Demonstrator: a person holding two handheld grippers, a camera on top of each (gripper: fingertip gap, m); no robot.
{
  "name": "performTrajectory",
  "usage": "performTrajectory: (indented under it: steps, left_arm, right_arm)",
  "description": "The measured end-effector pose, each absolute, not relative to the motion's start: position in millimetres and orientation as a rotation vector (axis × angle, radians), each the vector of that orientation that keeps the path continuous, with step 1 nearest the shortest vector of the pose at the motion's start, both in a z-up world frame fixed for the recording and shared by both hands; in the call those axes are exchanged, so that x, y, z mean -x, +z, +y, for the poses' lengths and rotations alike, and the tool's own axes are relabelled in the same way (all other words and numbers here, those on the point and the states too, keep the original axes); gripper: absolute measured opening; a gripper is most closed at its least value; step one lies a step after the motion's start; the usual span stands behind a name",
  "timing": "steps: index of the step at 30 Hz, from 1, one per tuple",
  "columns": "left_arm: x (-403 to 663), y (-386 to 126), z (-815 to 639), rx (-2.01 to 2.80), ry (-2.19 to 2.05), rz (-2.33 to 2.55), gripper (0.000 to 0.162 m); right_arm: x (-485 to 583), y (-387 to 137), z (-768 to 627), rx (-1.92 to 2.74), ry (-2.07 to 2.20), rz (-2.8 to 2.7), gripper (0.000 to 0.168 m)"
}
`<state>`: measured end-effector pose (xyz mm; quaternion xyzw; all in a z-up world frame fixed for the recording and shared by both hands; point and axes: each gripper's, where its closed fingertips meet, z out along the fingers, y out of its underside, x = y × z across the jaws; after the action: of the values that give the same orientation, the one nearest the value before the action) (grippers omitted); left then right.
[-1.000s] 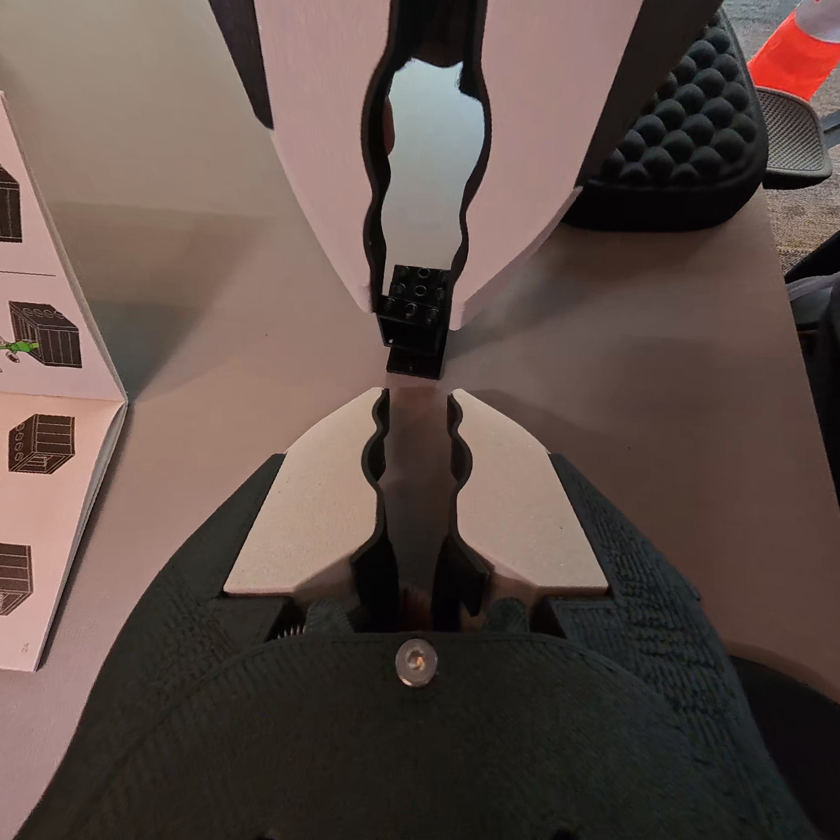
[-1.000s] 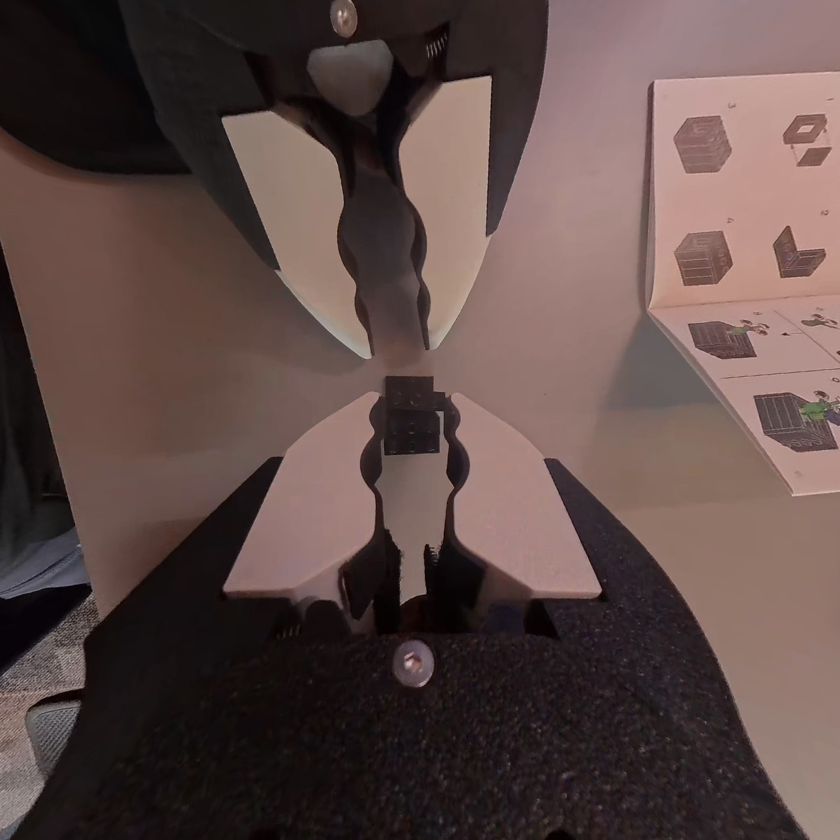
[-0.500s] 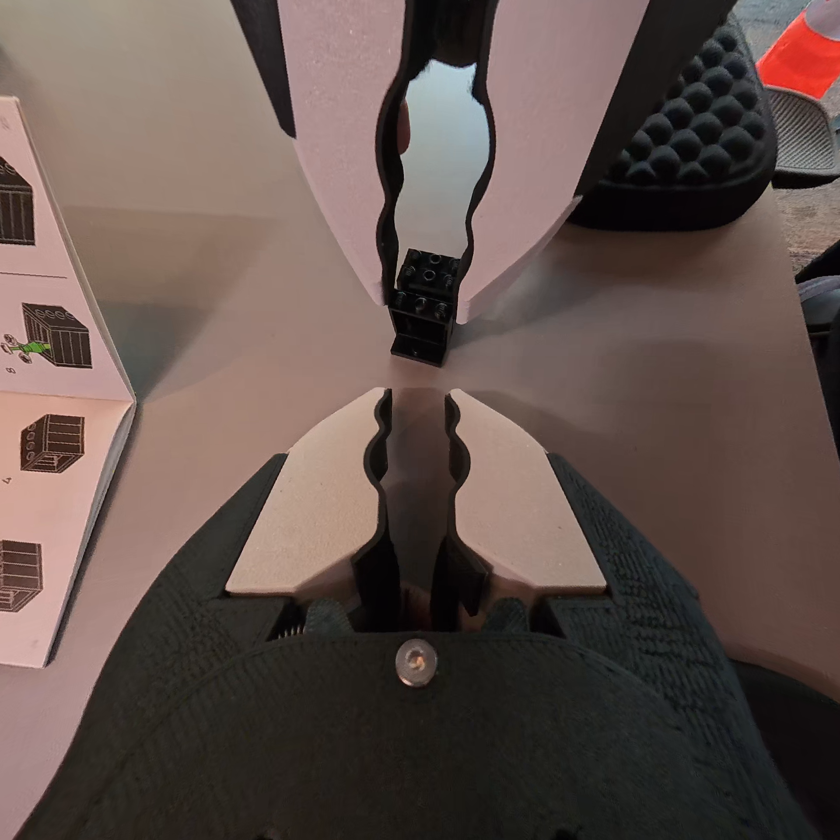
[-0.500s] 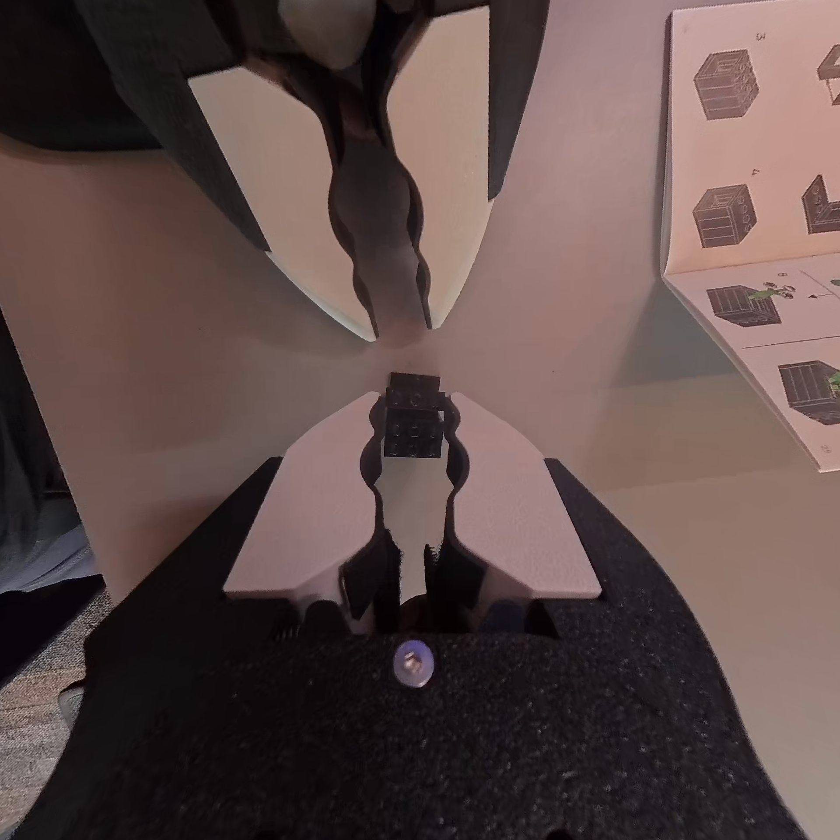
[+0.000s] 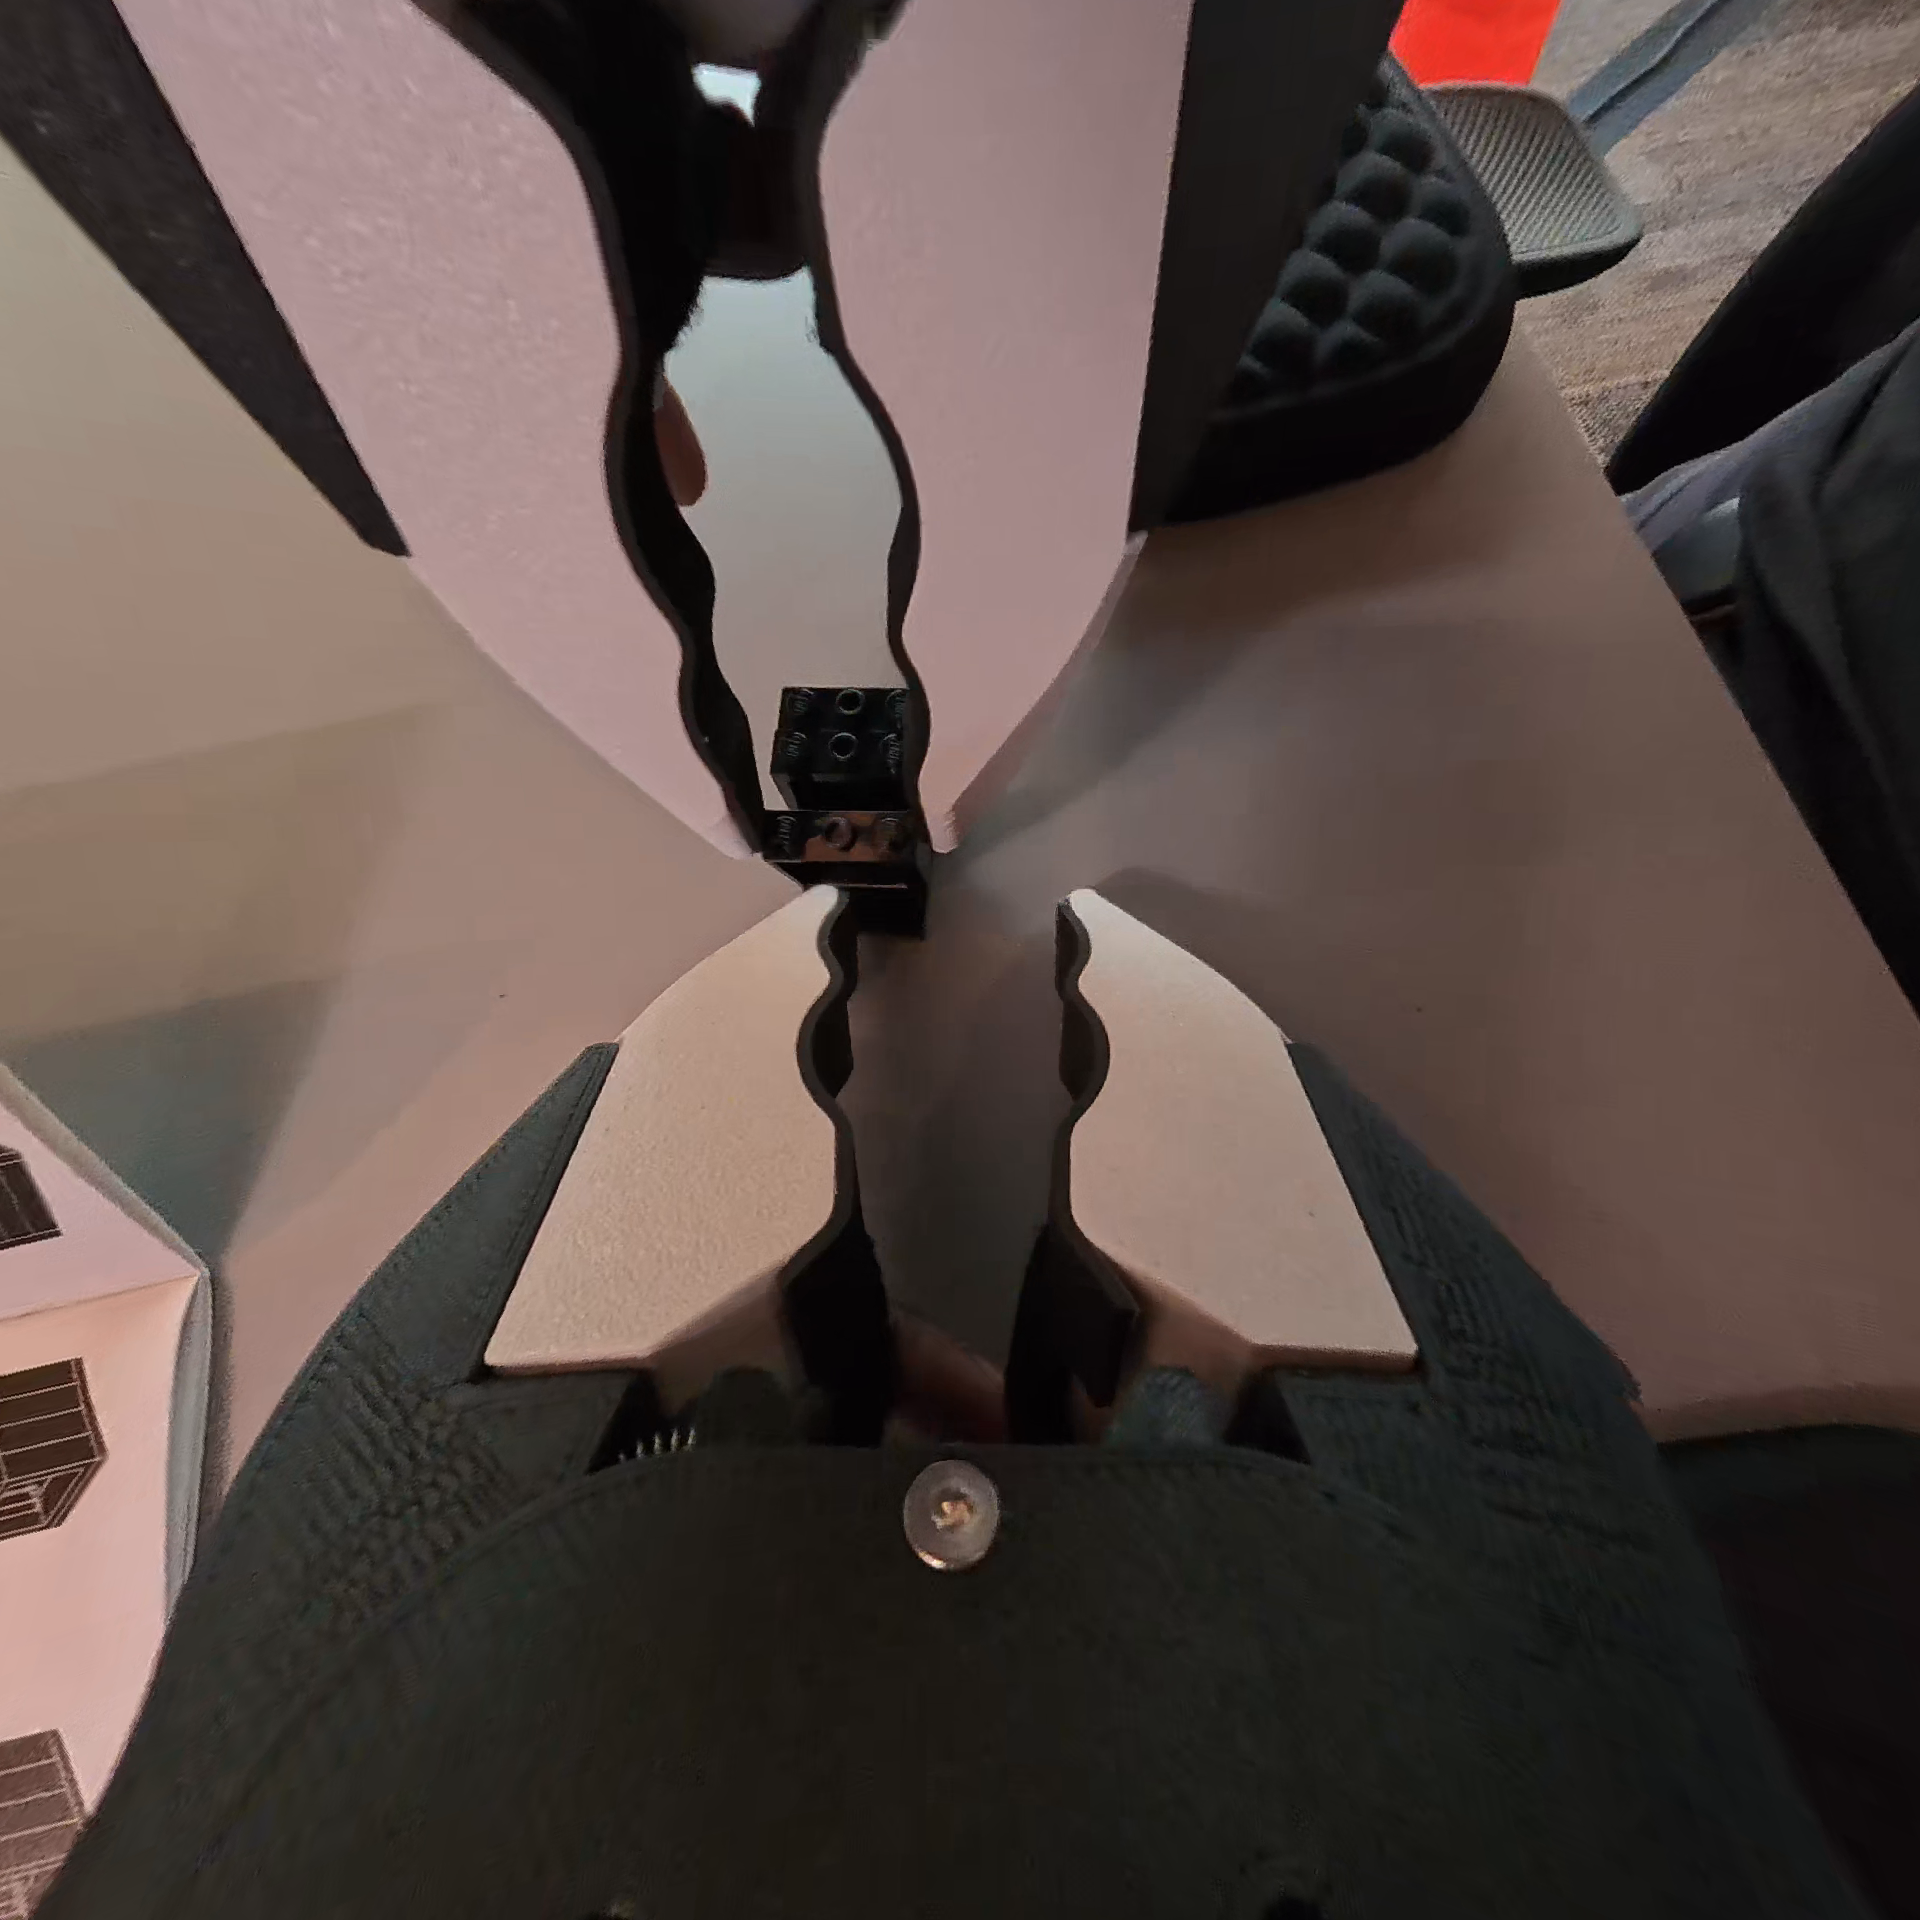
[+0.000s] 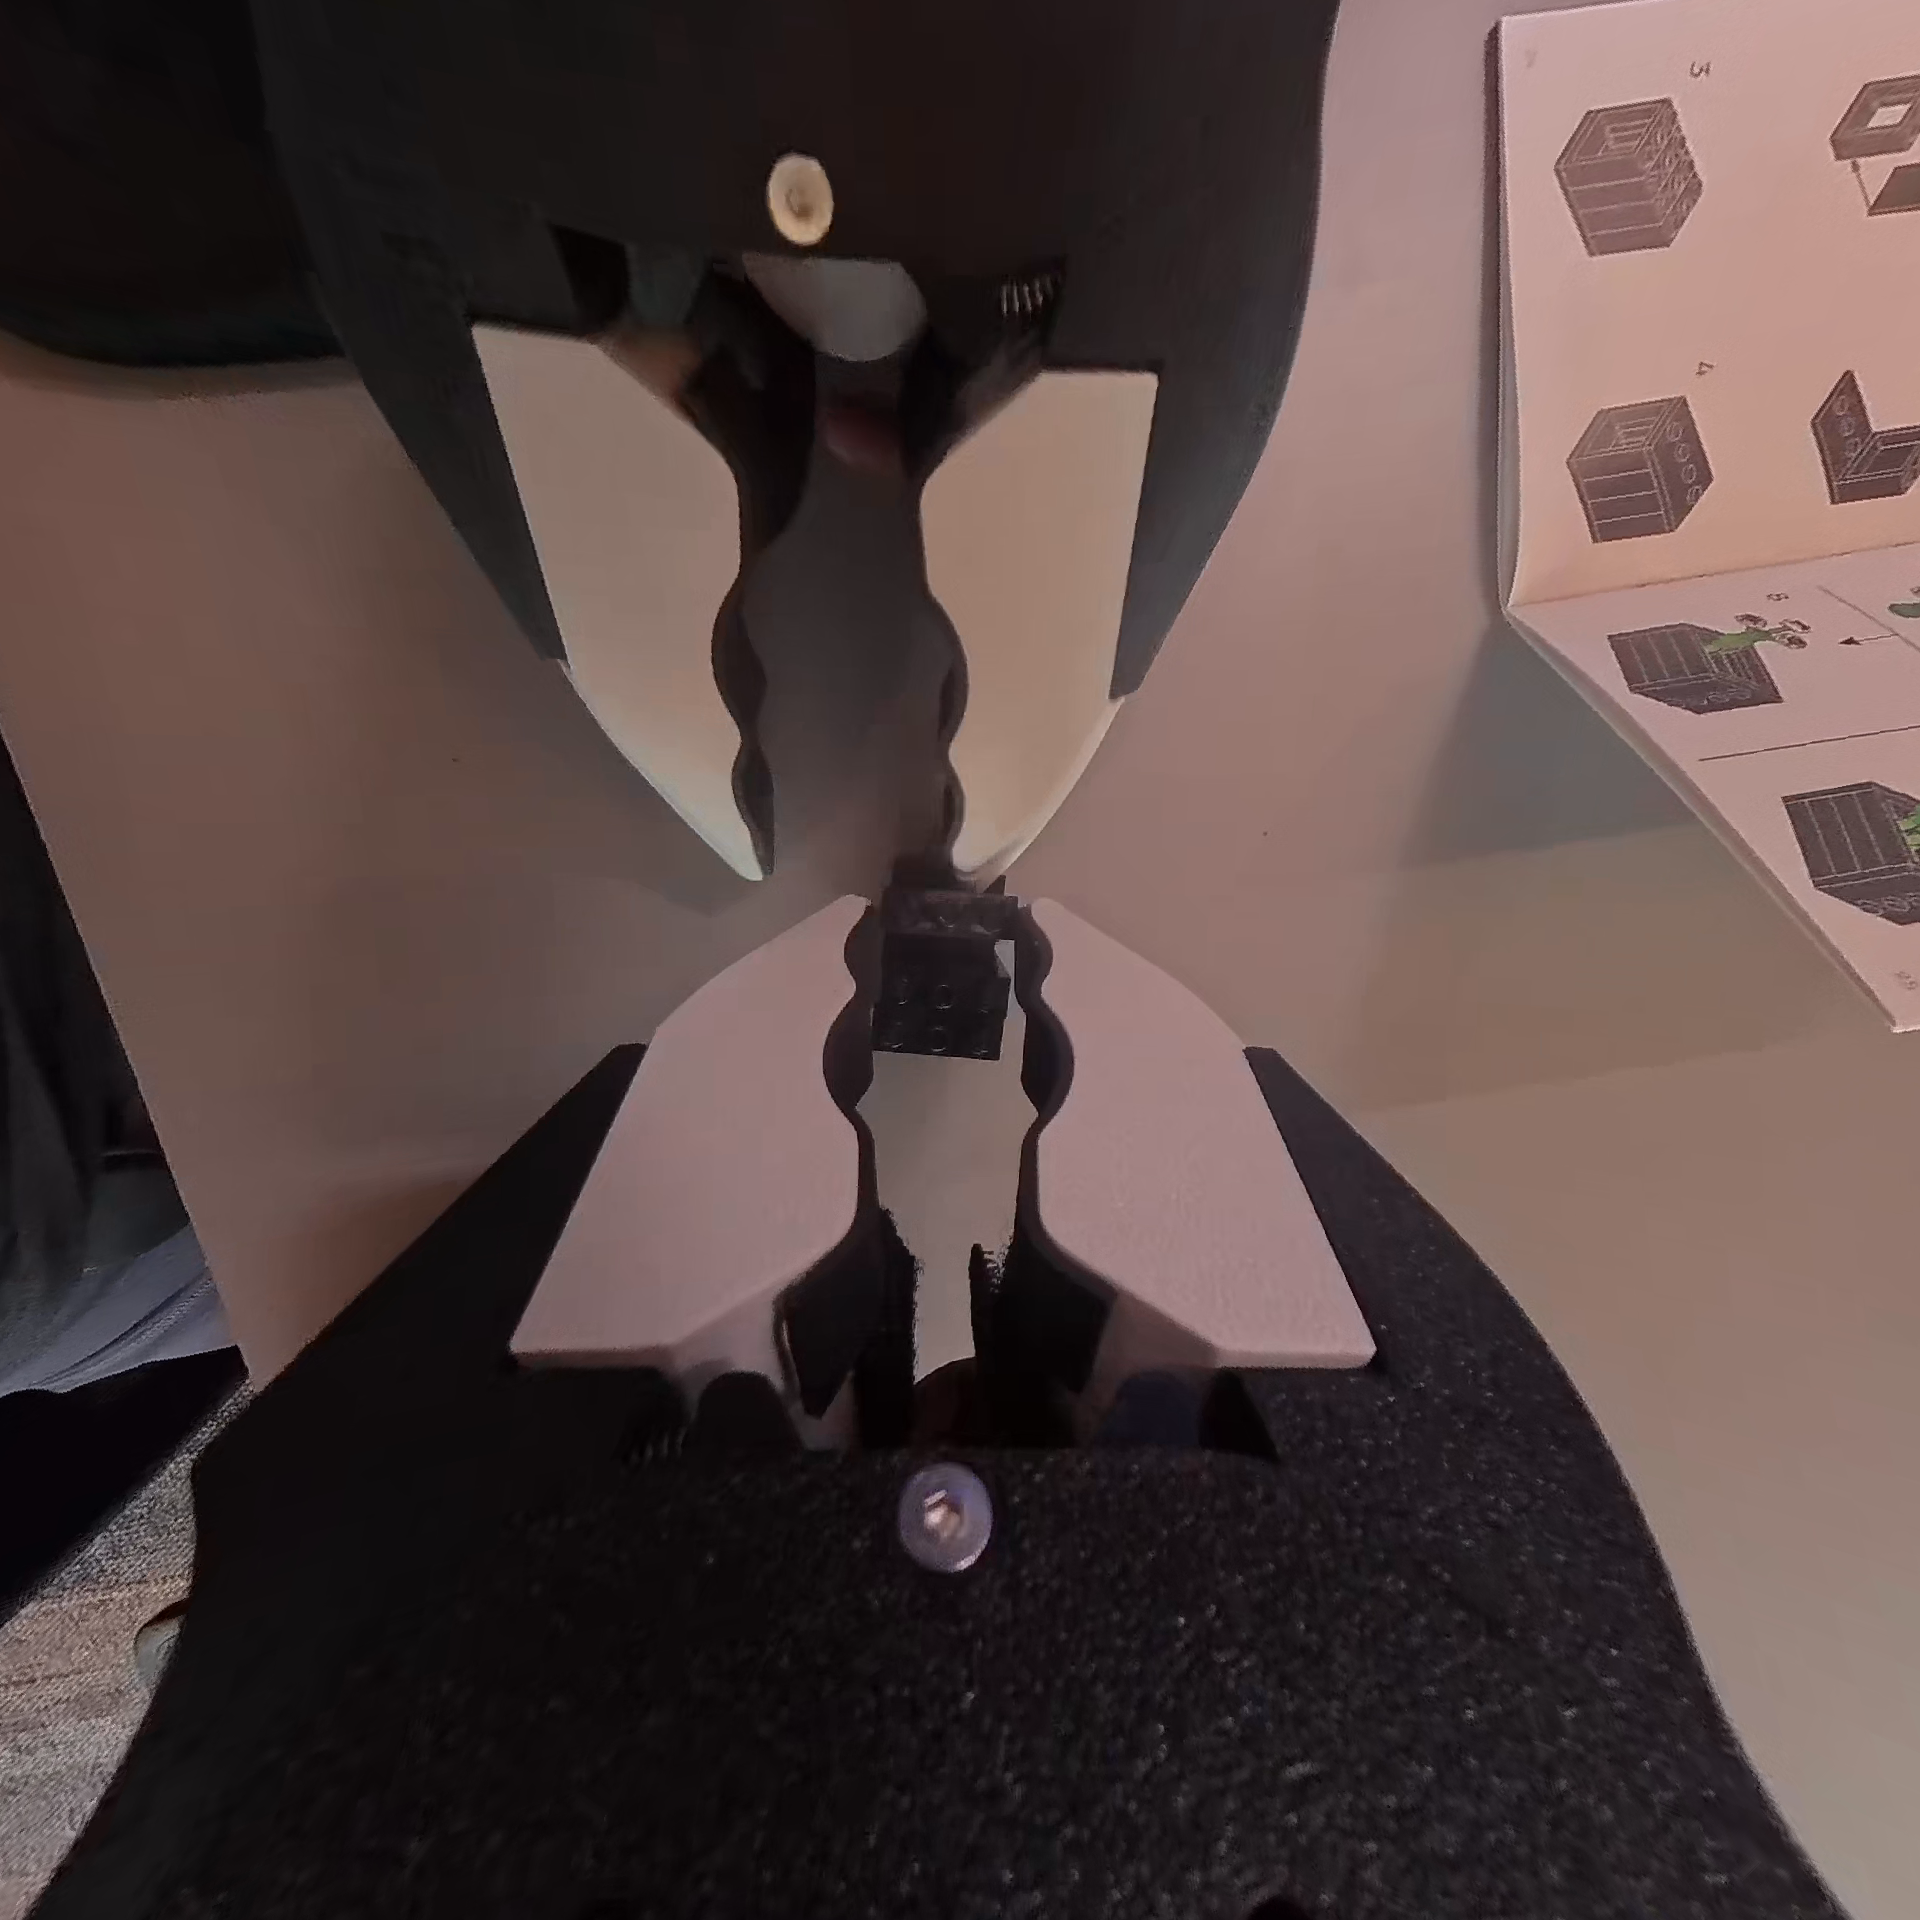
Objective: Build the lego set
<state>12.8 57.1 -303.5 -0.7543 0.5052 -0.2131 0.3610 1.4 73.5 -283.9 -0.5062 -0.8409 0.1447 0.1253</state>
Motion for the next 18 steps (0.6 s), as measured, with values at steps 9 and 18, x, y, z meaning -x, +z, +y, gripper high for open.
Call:
performTrajectory:
  steps: [9, 18]
  left_arm:
    - [-13.6, -305.7, 71.3, 1.915, -0.451, 1.311, 0.005]
    - [-13.5, -307.3, 75.2, 1.960, -0.464, 1.270, 0.002]
  right_arm:
    - [-2.6, -284.0, 77.3, 1.470, 0.420, -2.434, 0.025]
    - [-9.2, -282.9, 85.9, 1.503, 0.334, -2.424, 0.025]
